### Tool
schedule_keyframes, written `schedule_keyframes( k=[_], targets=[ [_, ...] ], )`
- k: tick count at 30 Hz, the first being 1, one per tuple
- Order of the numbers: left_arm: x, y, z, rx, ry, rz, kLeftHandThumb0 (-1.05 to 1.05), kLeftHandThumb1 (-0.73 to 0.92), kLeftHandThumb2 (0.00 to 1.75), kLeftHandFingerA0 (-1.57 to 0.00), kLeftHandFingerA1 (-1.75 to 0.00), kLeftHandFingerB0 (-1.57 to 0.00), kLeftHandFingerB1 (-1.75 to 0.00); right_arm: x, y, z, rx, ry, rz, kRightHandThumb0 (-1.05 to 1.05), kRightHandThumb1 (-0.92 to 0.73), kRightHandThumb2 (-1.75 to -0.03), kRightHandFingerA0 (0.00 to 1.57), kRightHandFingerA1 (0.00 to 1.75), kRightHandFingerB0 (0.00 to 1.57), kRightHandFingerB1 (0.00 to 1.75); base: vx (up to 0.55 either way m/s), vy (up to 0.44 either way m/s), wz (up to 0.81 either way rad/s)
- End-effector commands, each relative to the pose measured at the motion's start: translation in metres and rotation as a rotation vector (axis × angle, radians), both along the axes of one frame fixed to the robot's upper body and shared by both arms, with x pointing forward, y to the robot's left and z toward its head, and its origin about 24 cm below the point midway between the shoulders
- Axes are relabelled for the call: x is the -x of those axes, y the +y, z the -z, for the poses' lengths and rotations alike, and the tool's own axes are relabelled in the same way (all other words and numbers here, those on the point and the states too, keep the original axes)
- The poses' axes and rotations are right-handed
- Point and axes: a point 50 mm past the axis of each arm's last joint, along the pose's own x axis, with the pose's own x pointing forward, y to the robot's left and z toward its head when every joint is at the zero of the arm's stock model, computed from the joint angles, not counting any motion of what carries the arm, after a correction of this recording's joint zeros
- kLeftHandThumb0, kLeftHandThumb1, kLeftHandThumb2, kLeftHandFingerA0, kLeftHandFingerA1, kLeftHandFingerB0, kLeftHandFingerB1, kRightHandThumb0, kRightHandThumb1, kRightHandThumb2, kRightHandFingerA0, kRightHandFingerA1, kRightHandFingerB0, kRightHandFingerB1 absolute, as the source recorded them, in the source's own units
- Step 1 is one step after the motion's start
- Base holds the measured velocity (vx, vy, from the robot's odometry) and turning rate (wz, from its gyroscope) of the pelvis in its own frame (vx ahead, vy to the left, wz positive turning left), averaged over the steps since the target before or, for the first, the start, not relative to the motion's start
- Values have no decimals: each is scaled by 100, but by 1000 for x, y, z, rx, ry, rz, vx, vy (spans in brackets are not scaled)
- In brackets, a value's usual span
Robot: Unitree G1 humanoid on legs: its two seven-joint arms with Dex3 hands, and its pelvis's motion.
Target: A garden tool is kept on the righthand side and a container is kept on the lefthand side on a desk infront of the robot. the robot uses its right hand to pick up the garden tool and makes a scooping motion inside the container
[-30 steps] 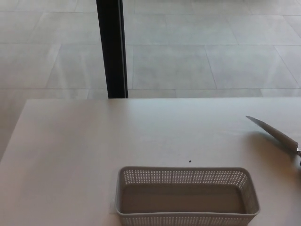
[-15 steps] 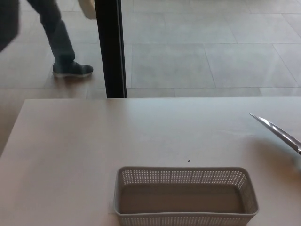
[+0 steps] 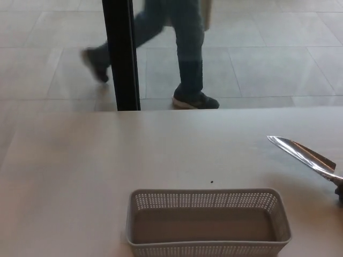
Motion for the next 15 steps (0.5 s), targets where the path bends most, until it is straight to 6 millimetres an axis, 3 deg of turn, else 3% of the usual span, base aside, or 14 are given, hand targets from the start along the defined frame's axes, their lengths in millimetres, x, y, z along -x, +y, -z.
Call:
schedule_keyframes(
  k=[1,3,4,6,7,9,11,13,15],
  targets=[
    [3,9,-6,-24,18,0,-50,71,61,-57,-61,-52,-49,-1,-4,-24,-18,-184,-71,-21,-59,-88,88,175,60,159,0,0,0],
    [4,9,-6,-27,21,9,-50,72,62,-57,-60,-51,-48,-2,-5,-32,-11,-224,-89,-19,-59,-88,88,175,64,156,0,0,0],
    [6,9,-6,-19,13,-17,-50,70,61,-56,-58,-50,-47,-7,-9,-47,-5,-252,-90,-20,-60,-83,90,175,69,148,0,0,0],
    [7,9,-6,-27,17,-11,-50,69,61,-59,-60,-53,-48,-11,-11,-64,-21,-305,-112,-20,-56,-99,92,175,70,149,0,0,0],
    [7,9,-6,-28,19,-9,-50,69,61,-59,-60,-53,-48,-11,-11,-64,-22,-308,-114,-20,-56,-99,92,175,70,149,0,0,0],
    [5,11,-8,-37,23,23,-52,71,61,-58,-63,-52,-49,-17,-13,-94,-11,-406,-143,-19,-53,-106,92,175,70,151,0,0,0],
    [4,11,-8,-41,27,29,-52,71,61,-58,-63,-52,-49,-18,-14,-100,-13,-421,-154,-19,-53,-106,92,175,70,151,0,0,0],
    [4,11,-8,-47,30,30,-52,71,61,-59,-61,-54,-50,-20,-14,-124,24,-480,-188,-20,-48,-113,93,175,74,152,0,0,0],
    [5,13,-9,-36,11,-5,-52,70,61,-58,-61,-52,-49,-21,-10,-135,39,-486,-226,-20,-43,-119,90,175,74,154,0,0,0]
  ],
)
